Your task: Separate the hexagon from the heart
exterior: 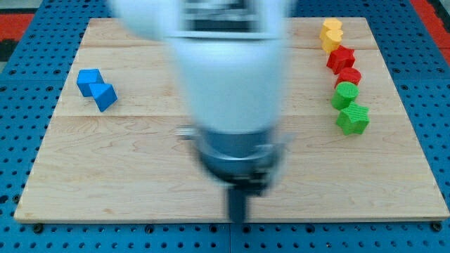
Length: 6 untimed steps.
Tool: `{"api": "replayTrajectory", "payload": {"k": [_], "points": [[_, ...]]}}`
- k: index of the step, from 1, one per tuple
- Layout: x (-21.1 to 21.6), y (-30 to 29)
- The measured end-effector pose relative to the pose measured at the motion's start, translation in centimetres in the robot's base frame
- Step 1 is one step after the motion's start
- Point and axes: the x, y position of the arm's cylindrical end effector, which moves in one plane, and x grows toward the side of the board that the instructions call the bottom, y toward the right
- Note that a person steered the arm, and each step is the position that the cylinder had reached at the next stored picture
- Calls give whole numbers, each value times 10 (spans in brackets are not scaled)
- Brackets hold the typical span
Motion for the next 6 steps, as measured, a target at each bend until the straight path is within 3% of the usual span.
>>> {"api": "replayTrajectory", "payload": {"k": [1,2,3,4,6], "points": [[-7,130],[-52,240],[-81,294],[-81,294],[-195,289]]}}
